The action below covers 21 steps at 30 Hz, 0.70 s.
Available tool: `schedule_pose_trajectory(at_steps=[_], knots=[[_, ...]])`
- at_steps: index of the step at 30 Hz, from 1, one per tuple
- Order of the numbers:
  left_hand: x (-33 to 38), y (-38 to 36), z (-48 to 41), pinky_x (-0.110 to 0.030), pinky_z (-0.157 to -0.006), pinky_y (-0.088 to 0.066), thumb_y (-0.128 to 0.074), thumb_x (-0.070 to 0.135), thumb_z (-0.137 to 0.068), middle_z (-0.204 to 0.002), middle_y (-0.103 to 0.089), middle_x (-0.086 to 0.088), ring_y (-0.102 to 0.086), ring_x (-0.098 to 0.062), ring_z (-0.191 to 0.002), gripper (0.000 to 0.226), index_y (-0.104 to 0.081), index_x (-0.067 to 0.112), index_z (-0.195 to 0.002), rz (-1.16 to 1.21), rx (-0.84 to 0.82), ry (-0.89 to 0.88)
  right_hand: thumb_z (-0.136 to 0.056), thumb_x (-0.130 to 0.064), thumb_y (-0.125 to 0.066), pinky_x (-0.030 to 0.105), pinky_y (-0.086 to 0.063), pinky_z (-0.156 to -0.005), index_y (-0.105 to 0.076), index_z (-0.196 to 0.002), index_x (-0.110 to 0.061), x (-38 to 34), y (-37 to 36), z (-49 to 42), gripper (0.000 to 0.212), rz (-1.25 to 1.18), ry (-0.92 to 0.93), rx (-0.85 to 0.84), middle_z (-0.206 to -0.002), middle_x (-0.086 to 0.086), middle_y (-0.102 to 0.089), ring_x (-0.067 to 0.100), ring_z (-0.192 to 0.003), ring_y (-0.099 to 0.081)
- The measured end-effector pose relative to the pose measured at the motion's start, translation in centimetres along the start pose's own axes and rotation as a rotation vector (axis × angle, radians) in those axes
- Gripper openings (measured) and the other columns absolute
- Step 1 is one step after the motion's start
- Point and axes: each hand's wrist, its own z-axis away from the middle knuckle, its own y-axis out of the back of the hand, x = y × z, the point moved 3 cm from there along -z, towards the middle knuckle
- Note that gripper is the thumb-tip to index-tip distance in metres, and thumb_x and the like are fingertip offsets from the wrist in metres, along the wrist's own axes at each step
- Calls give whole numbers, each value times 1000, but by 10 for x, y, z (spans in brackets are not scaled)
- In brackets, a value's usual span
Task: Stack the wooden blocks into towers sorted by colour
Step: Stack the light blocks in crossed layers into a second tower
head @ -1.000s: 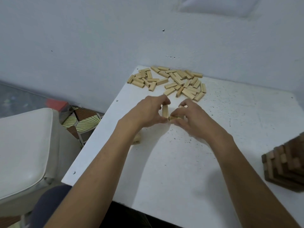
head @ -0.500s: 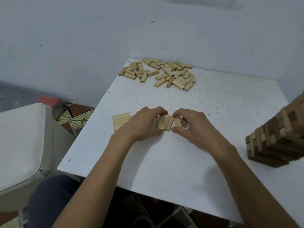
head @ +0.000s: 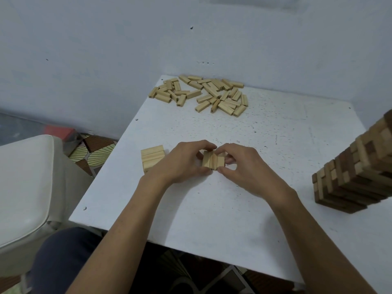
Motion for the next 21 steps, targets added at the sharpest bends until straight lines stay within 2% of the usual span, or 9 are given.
schedule_pose_trajectory(at_steps=[6, 8, 12, 16, 21], knots=[[2, -3, 0, -19, -76, -42, -79, 34, -78, -114, -59, 10, -54, -6, -93, 55, -57, 30, -128, -70, -3, -25, -87, -19, -71, 25, -55, -84, -62, -110, -23, 2, -1, 2, 25, 14, 8, -35, -110, -8, -64, 6, -100, -64], [4, -4, 1, -23, -80, -44, -78, 35, -79, -114, -59, 8, -53, -7, -93, 54, -58, 29, -128, -96, 2, -42, -87, -19, -72, 25, -55, -85, -63, -106, -22, 3, -1, 3, 21, 23, 30, -54, -116, -8, -65, 5, -100, -64], [5, -5, 2, -21, -81, -41, -76, 35, -82, -118, -61, 6, -51, -5, -93, 55, -55, 25, -132, -130, 5, -67, -85, -21, -74, 27, -55, -87, -66, -102, -20, 6, -3, 1, 19, 17, 63, -67, -133, -8, -55, 6, -98, -63], [8, -5, 3, -22, -84, -42, -76, 34, -82, -123, -62, 7, -52, -5, -96, 58, -52, 25, -134, -141, 13, -65, -83, -21, -75, 28, -54, -84, -65, -97, -24, 10, -4, -2, 18, -7, 92, -69, -111, -14, -61, 4, -93, -61], [10, 3, 12, -20, -84, -41, -78, 34, -79, -121, -63, 11, -51, -2, -95, 60, -51, 27, -133, -100, 45, -65, -78, -23, -77, 20, -47, -76, -64, -93, -29, 5, 2, -2, 21, -48, 126, -41, -106, -18, -62, 3, -89, -55]])
